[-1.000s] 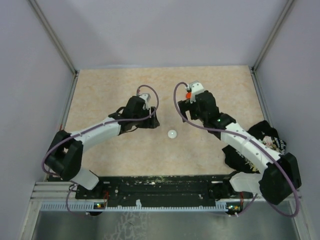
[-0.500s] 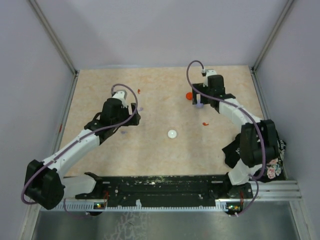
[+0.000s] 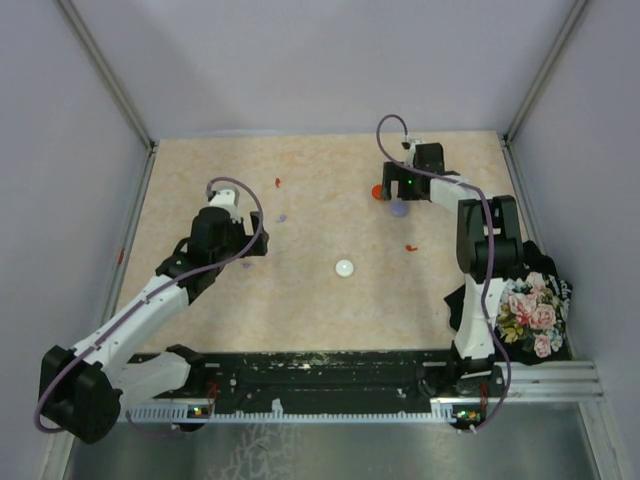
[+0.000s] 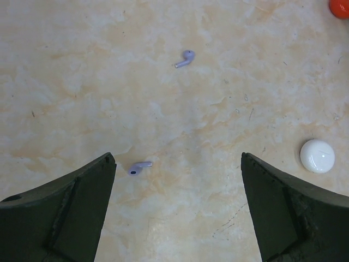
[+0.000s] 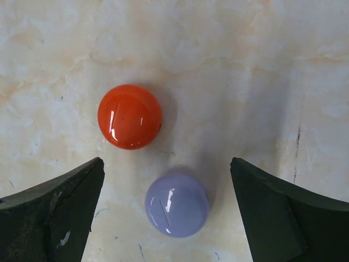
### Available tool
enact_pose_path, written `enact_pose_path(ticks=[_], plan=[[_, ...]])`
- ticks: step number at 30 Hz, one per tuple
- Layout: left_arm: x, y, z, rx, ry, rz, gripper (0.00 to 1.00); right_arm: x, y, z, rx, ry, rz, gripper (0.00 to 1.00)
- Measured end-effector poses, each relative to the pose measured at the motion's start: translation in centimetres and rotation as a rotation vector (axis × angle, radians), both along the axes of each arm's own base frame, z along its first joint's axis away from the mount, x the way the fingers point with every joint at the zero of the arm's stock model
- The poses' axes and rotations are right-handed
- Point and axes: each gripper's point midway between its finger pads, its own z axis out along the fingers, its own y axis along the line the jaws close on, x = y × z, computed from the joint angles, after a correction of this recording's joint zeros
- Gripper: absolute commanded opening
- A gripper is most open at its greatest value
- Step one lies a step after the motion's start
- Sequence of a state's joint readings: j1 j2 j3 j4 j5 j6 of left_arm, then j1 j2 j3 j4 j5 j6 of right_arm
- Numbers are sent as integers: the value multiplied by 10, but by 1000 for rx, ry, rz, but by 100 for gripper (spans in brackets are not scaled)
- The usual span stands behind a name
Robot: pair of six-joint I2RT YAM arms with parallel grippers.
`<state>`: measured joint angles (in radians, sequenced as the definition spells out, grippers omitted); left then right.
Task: Insert the wireless bluetooth earbuds into the charging case
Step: Pick up the charging case at the center of the board.
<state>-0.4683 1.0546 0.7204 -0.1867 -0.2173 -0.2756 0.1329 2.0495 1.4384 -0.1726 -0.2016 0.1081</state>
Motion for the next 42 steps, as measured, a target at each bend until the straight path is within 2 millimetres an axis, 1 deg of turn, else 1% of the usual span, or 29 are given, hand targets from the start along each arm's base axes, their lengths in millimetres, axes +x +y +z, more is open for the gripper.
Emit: enact_pose_path(ticks=[4, 9, 16, 20, 22, 25, 28, 32, 36, 40, 42], plan=[[-1, 2, 0, 1, -7, 1, 100, -9, 4, -9, 25, 49, 28, 93], [0, -2, 2, -13, -14, -19, 100, -19, 11, -12, 54, 69, 65, 89], [2, -9, 7, -39, -33, -47, 100, -61, 15, -13, 95, 121, 99, 83], [1, -12, 7, -51, -32, -60, 100, -80, 20, -13, 110, 144, 117, 83], [0, -14, 6, -59, -28, -66, 100, -85, 21, -13, 104, 154, 123, 82], [-1, -16, 5, -70, -23, -74, 99, -85, 22, -13, 66, 143, 124, 81], [-1, -18, 6, -81, -25, -78, 99, -82, 16, -12, -11, 115, 101, 80], [-3, -18, 6, -89, -30, -80, 97, -72, 8, -10, -114, 62, 55, 76], [-4, -19, 6, -98, -28, -85, 96, -66, 3, -8, -157, 36, 25, 71], [-5, -21, 5, -110, -24, -88, 97, -63, 2, -7, -177, 20, 22, 66], [-5, -21, 5, -115, -23, -88, 97, -60, 3, -9, -184, 18, 28, 64]])
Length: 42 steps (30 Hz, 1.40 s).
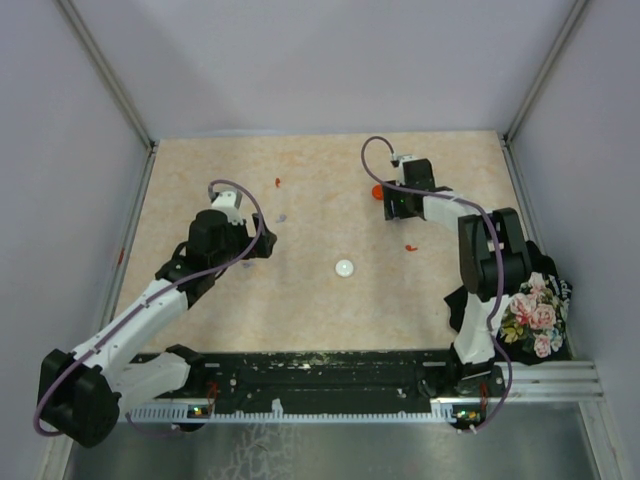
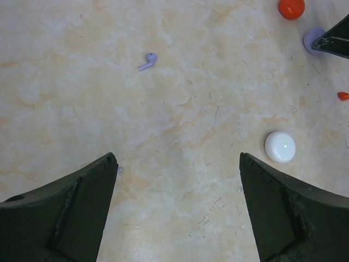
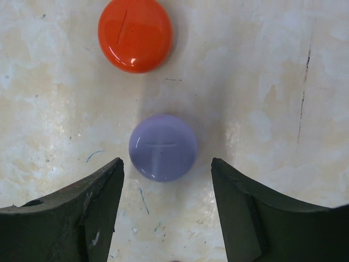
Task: Insert the wireless bluetooth earbuds into the charging case
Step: Pick up the charging case at the center of the board.
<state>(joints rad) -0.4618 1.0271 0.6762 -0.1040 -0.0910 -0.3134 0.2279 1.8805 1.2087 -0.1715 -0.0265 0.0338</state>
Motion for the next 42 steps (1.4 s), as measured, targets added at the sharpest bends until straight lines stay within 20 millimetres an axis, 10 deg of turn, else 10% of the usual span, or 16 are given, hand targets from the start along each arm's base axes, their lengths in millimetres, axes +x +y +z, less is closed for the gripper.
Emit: enact_pose_path(ticks=[30, 42], plan=[[-1, -14, 6, -174, 53, -58, 90, -8, 24, -15, -84, 2, 128, 41], [-4, -29, 17, -275, 65, -109, 82, -54, 98, 72, 22, -213, 271, 39]])
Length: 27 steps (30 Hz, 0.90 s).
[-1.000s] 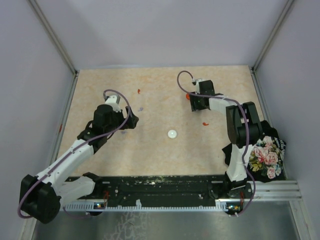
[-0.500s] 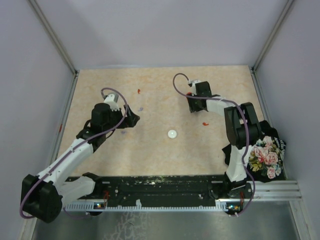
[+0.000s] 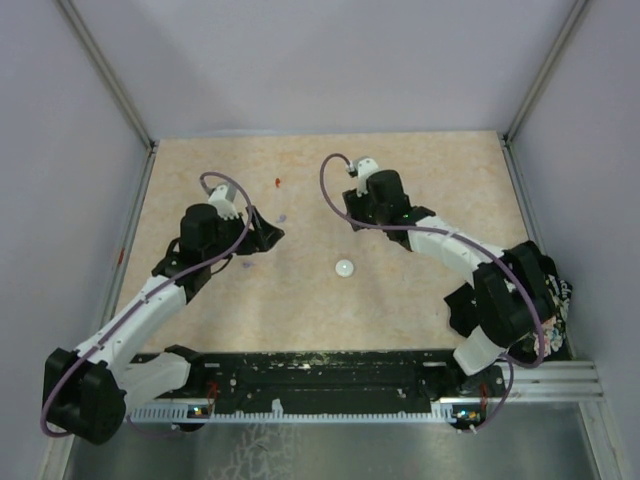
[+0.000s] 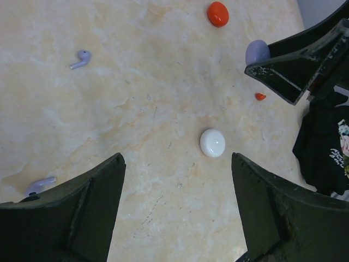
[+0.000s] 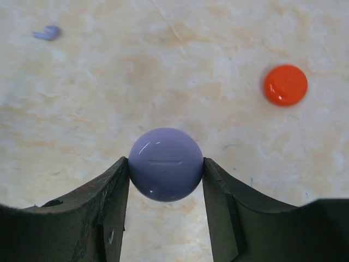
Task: Insert the wireless bluetooth earbuds into the charging case
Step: Pick up the charging case at the center of the board.
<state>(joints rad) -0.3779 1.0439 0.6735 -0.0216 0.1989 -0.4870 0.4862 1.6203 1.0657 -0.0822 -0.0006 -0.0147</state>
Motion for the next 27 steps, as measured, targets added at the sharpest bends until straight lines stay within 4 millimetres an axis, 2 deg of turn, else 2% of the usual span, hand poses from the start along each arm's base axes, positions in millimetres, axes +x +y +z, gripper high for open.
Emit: enact_pose_path(ticks=[5, 10, 16, 21, 27], plan=[[1, -9, 19, -39, -14, -43, 78, -23, 45, 44, 74, -129, 119, 39], [4, -17, 53, -73, -64, -84, 76, -48, 76, 69, 112, -221, 229, 39], [0, -26, 80, -108, -94, -147, 71, -75, 112, 95, 122, -323, 359, 39], [-8, -37, 85, -130, -76, -223, 67, -96, 133, 114, 127, -402, 446, 38], [-18, -48, 77, -157, -18, -312, 63, -110, 140, 138, 156, -487, 490, 38]])
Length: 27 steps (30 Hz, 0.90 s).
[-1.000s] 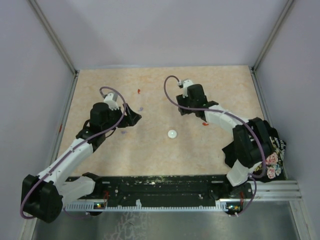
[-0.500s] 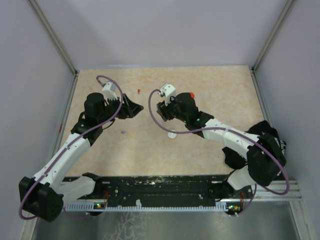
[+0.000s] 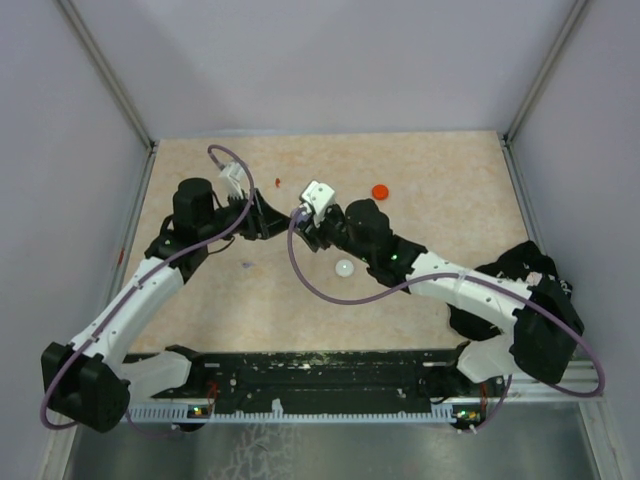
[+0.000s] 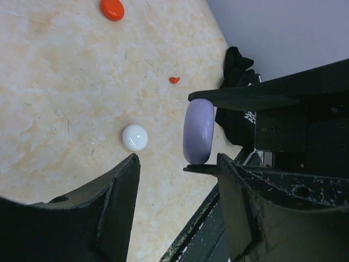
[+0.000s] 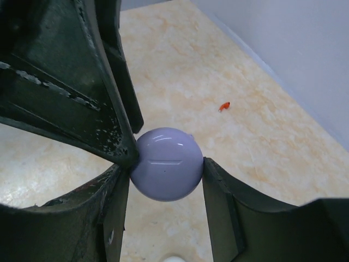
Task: Insert the wireless bluetooth earbuds into the charging case
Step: Pick up the charging case at the center of the board.
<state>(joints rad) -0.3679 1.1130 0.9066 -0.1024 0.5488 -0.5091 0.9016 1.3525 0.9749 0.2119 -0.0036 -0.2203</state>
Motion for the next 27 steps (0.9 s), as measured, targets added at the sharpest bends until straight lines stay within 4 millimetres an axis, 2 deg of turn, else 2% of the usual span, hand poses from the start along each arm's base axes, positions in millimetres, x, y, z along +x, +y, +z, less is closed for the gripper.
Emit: enact_pose_path(ticks=[5, 11, 17, 22, 27], plan=[[-6, -4, 0, -19, 21, -36, 60, -7, 6, 8, 7, -35, 26, 38], [-12, -10, 7, -55, 23, -83, 53, -13, 10, 3, 2, -48, 51, 38], [-15, -14, 9, -72, 28, -116, 41, -16, 11, 2, -2, -54, 65, 38], [-17, -15, 10, -77, 27, -130, 28, -19, 10, 7, 11, -66, 71, 38], [-18, -16, 12, -83, 18, -147, 18, -20, 9, 10, 19, -73, 71, 51]])
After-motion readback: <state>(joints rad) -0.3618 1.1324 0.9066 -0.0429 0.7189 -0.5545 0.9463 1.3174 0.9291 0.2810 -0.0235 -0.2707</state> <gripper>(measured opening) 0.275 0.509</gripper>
